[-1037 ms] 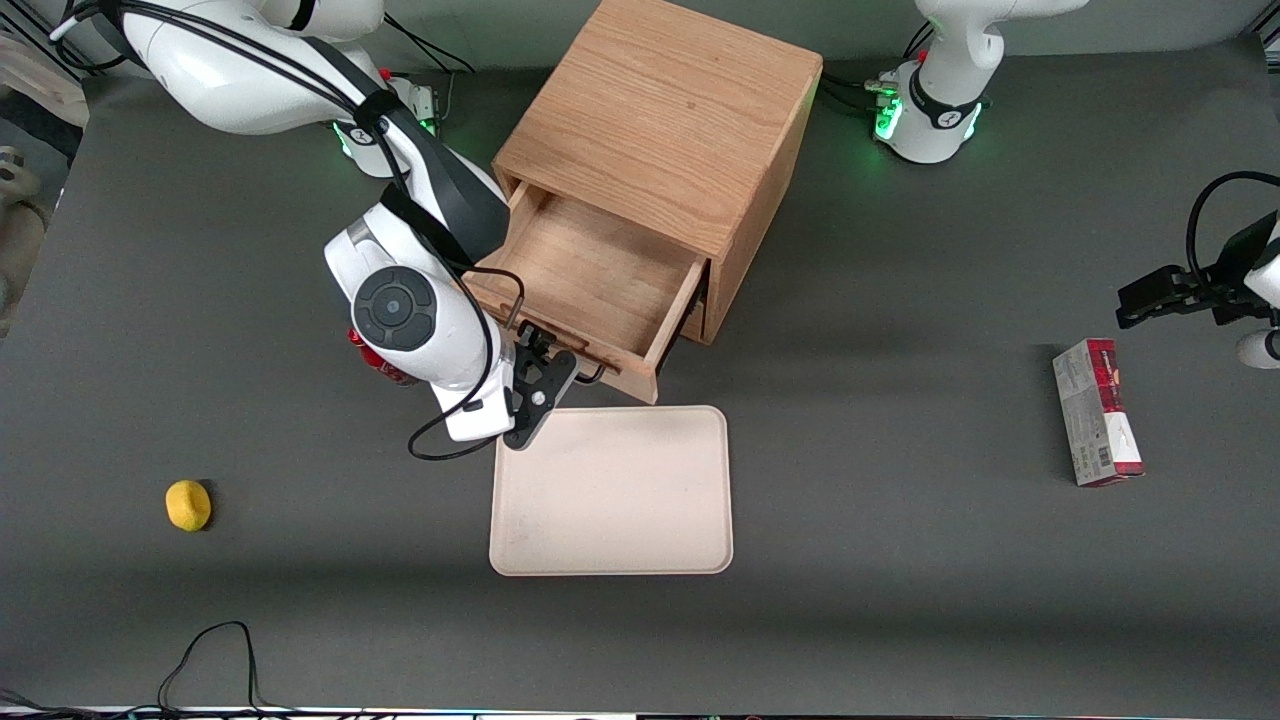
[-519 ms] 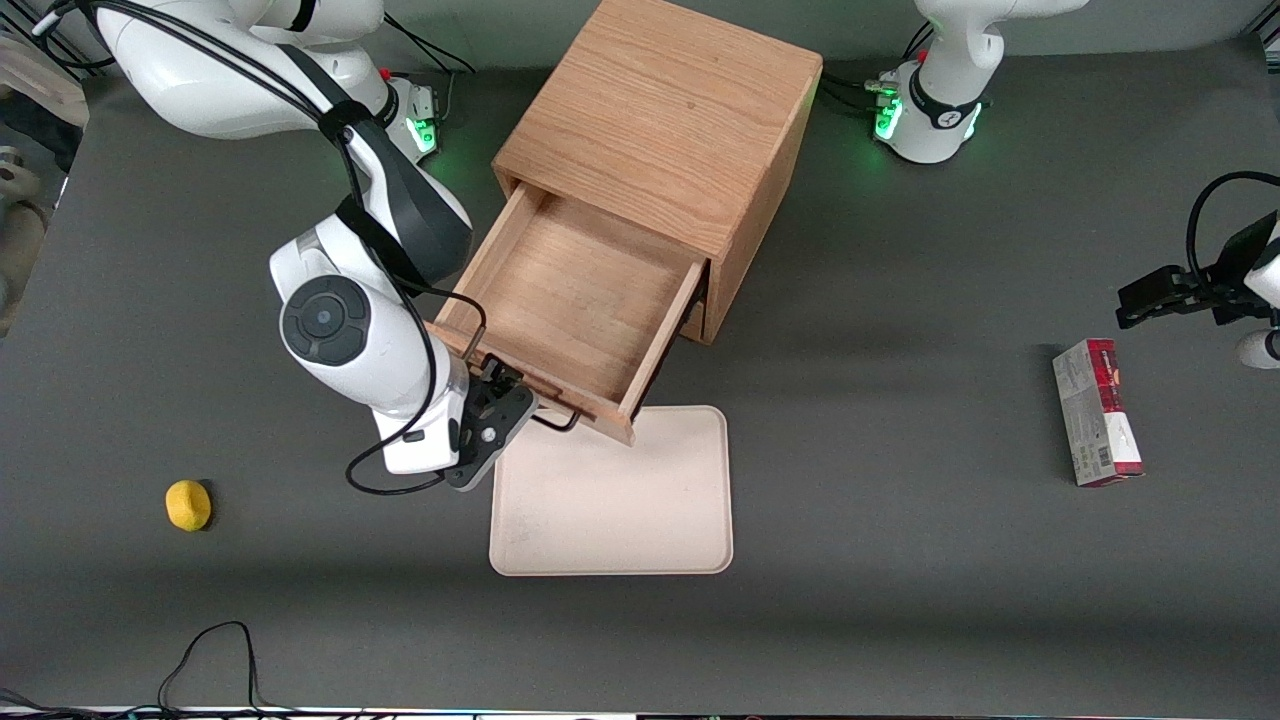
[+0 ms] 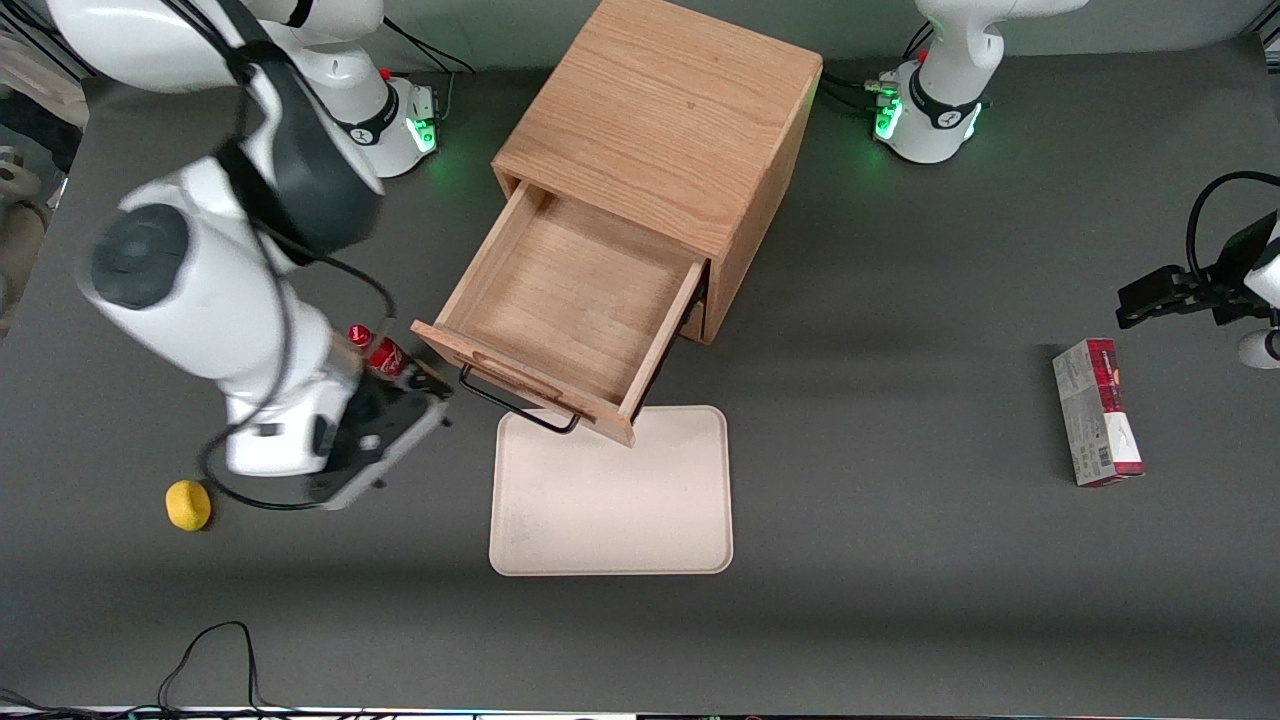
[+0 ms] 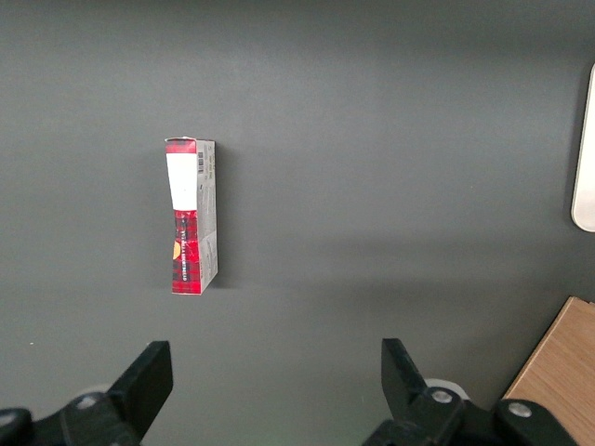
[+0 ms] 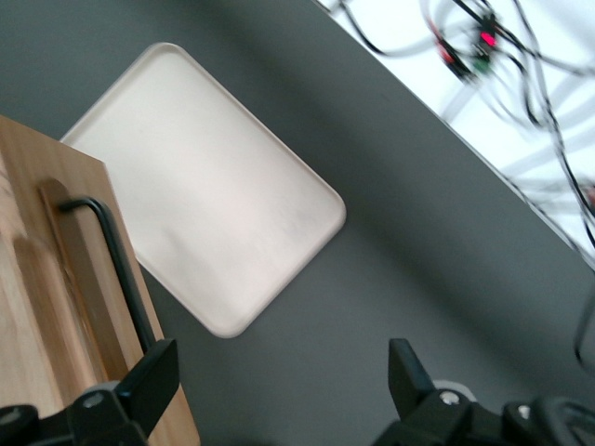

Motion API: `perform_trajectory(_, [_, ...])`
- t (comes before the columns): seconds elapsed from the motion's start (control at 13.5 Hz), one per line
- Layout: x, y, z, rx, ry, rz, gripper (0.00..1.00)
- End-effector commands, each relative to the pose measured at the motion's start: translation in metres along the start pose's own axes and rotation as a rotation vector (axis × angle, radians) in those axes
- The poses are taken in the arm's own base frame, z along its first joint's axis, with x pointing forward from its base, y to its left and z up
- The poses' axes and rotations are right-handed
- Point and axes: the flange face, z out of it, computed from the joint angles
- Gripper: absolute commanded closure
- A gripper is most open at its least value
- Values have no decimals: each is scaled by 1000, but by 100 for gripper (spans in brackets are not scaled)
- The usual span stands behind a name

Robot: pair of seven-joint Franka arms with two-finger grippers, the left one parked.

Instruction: Open upper drawer

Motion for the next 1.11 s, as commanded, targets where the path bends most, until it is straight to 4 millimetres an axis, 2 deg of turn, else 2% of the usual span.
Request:
perform_trajectory(0.0, [-63,46,-49,41,-62,250,0])
perform_trajectory(0.22, [-126,55,-60,15,-138,505,0])
perform_trajectory(0.44, [-182,41,-65,-20,-132,640,0])
perform_trajectory(0.67, [-196,40,-70,-20,-156,653,0])
perform_trajectory(1.04, [-197,46,-70,-14,-163,674,0])
